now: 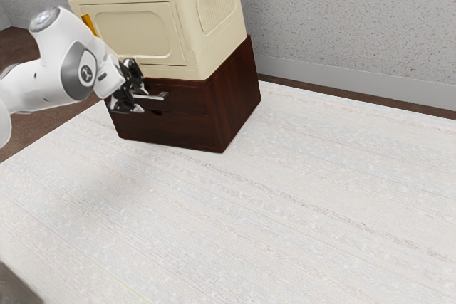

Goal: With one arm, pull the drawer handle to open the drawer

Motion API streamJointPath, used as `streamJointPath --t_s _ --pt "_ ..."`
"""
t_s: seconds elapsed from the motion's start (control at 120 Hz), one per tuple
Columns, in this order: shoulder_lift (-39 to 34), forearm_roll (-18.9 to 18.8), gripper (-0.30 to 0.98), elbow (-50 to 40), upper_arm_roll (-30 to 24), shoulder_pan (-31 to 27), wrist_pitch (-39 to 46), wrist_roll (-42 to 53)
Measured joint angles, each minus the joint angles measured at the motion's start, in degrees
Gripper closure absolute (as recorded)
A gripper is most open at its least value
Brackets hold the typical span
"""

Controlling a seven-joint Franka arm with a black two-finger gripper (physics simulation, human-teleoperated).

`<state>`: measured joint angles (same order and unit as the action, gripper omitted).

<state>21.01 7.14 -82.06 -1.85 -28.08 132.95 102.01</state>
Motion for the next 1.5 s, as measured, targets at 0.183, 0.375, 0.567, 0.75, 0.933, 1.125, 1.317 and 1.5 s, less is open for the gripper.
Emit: streamJointPath --t_s 0.183,0.375,0.567,0.75,0.933,1.125,1.317,1.5 --pt "0.1 0.3 0.50 -0.2 0.0 0.0 0.0 0.0" --pt "-0.7 0.3 0.54 -0.8 0.1 0.0 -0.4 0.0" --pt "-2.8 0.3 0.56 -3.2 0.4 0.0 -0.7 0.0" --pt "-5.3 0.4 0.59 -6.4 0.6 0.0 -1.2 0.1" --pt "-8.1 0.4 0.60 -9.9 1.6 0.0 -1.5 0.1" --pt "-10.2 0.4 0.60 -12.7 2.4 0.0 -1.6 0.2" --pt "-12.6 0.5 0.60 -15.5 2.3 0.0 -1.7 0.2" --pt "-14.9 0.5 0.59 -18.4 2.3 -0.2 -1.7 0.2"
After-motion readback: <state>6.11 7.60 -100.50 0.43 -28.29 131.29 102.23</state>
